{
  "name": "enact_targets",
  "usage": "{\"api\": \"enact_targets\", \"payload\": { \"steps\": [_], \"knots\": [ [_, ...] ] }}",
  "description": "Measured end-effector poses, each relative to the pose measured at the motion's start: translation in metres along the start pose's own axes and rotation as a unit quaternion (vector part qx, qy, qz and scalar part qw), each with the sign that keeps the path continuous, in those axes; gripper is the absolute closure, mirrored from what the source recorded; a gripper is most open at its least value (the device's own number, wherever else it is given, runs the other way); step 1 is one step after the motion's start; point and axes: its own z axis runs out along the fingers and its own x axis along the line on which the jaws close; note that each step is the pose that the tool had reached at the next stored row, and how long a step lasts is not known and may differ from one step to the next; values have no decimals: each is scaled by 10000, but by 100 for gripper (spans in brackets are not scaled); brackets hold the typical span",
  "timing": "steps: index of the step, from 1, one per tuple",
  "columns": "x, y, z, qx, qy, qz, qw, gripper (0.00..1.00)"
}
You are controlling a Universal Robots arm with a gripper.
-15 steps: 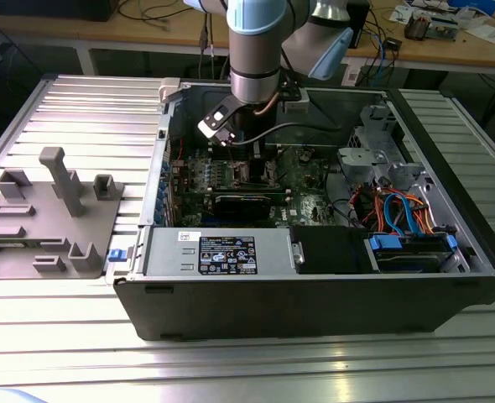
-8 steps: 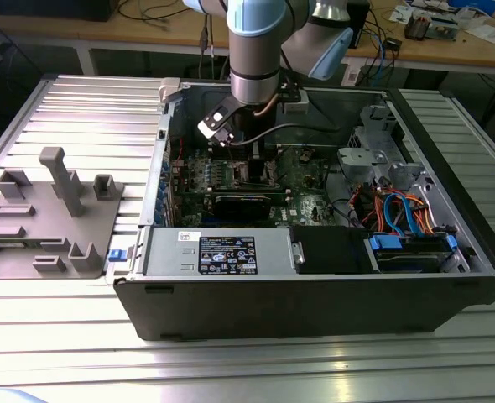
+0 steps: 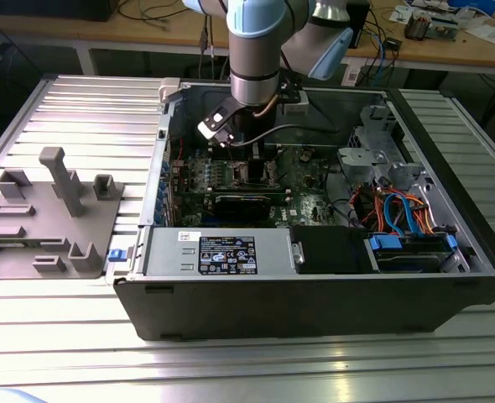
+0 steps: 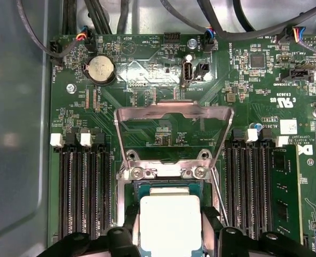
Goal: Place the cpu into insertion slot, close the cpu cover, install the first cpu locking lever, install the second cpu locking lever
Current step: 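Place the cpu into insertion slot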
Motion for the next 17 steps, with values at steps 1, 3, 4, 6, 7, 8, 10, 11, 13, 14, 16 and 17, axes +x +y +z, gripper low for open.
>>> {"api": "enact_targets", "payload": {
  "steps": [1, 3, 4, 6, 7, 8, 10, 11, 13, 14, 16, 17],
  "knots": [
    [0, 0, -1, 2, -2, 0, 10000, 38],
    [-2, -1, -2, 3, -5, 0, 10000, 38],
    [-1, -1, -3, 3, -7, 0, 10000, 38],
    [8, -1, -4, 2, -7, 0, 10000, 38],
    [11, -1, -4, 3, -8, 0, 10000, 38],
    [14, -1, -4, 3, -8, 0, 10000, 38],
    [15, -1, -5, 3, -8, -1, 10000, 38],
    [16, -1, -5, 2, -8, -1, 10000, 38],
    [17, -1, -4, 2, -8, 0, 10000, 38],
    [17, -1, -4, 3, -8, -1, 10000, 38],
    [17, 2, -37, 2, -7, 0, 10000, 38],
    [16, 5, -77, 2, -8, 0, 10000, 38]
  ]
}}
